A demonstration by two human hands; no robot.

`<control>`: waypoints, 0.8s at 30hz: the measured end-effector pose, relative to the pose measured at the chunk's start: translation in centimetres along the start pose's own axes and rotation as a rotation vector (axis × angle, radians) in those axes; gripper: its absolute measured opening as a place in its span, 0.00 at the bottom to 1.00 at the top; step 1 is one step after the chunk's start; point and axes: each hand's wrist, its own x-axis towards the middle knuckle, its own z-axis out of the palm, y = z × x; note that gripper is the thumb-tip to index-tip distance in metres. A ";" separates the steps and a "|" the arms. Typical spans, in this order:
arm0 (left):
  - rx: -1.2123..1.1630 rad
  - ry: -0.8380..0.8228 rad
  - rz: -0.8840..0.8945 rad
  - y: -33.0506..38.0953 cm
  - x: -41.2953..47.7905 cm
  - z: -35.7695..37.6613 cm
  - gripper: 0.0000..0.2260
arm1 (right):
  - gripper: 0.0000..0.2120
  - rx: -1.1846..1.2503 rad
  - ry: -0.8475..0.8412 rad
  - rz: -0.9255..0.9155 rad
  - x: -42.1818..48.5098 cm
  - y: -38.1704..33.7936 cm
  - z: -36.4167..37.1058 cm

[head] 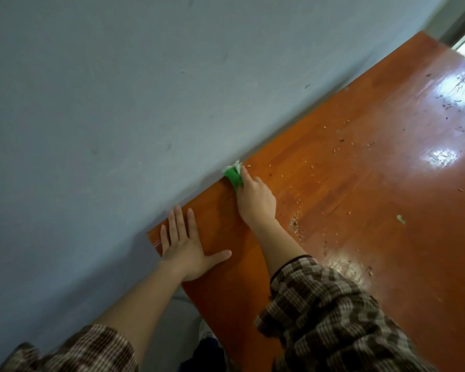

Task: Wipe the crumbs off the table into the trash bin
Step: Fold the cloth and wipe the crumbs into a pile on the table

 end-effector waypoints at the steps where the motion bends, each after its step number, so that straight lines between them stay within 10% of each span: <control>1: 0.002 -0.014 -0.005 0.0 -0.1 -0.2 0.60 | 0.22 0.012 0.014 0.056 0.7 1.1 -0.7; 12: 0.023 -0.111 -0.023 0.8 -1.0 -1.4 0.58 | 0.21 0.040 0.163 0.498 1.5 10.0 -6.1; 19: 0.023 -0.105 -0.046 1.3 -1.2 -1.5 0.59 | 0.24 0.025 -0.009 0.026 -7.3 2.4 -1.7; 24: 0.030 -0.124 -0.042 1.3 -1.5 -1.6 0.58 | 0.24 -0.141 -0.008 0.107 -8.1 6.7 -2.0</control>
